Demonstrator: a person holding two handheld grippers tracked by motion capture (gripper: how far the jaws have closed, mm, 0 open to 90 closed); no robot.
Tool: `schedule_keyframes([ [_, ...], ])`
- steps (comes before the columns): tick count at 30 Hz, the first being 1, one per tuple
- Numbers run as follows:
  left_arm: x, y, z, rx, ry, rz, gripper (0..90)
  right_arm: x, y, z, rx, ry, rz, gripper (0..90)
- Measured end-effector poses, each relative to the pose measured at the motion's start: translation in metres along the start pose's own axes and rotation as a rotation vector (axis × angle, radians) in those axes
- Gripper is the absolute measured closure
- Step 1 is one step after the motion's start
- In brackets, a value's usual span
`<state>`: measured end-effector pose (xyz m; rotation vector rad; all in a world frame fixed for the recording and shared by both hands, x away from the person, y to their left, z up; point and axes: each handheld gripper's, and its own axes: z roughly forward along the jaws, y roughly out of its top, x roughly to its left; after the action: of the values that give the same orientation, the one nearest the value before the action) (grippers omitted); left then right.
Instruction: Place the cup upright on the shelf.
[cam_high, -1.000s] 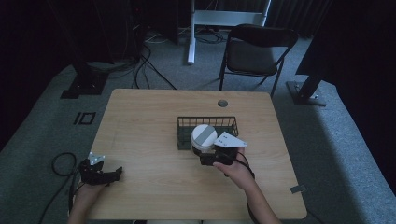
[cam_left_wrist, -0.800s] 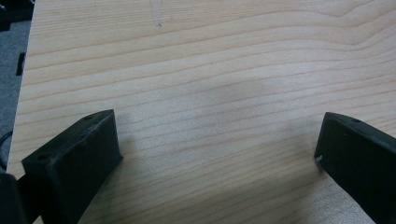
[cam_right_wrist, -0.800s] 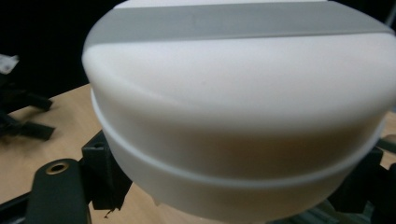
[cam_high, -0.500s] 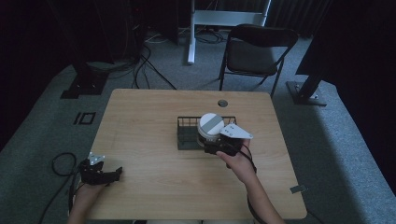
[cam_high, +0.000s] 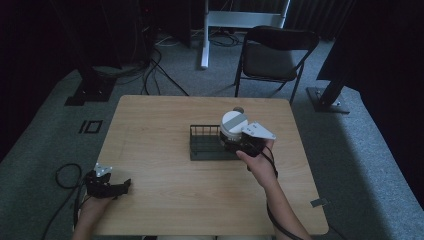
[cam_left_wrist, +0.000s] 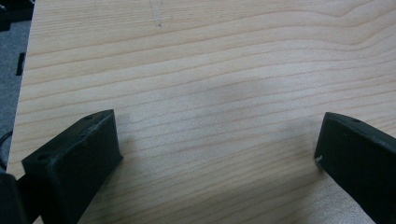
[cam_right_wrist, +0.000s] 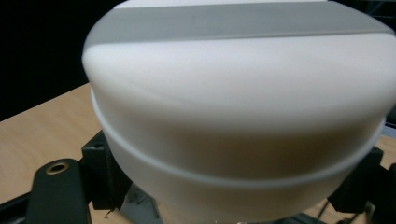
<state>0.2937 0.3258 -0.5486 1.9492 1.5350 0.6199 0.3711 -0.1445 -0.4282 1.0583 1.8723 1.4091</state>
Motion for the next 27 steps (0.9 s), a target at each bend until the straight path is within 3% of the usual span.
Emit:
schedule_keyframes([
  [5, 0.0, 0.0, 0.0, 0.001, 0.0, 0.001, 0.2, -0.011, 0.005, 0.007, 0.012, -0.073, -0.004, 18.3],
  [13, 0.0, 0.0, 0.0, 0.001, 0.0, 0.001, 0.1, -0.018, 0.007, 0.015, 0.04, -0.134, 0.011, 18.3],
  [16, 0.0, 0.0, 0.0, 0.0, 0.0, 0.0, 0.1, -0.02, 0.006, 0.019, 0.049, -0.177, 0.019, 18.3],
  [27, 0.0, 0.0, 0.0, 0.001, -0.003, 0.003, 0.1, -0.024, -0.007, 0.031, 0.111, -0.204, 0.038, 18.3],
])
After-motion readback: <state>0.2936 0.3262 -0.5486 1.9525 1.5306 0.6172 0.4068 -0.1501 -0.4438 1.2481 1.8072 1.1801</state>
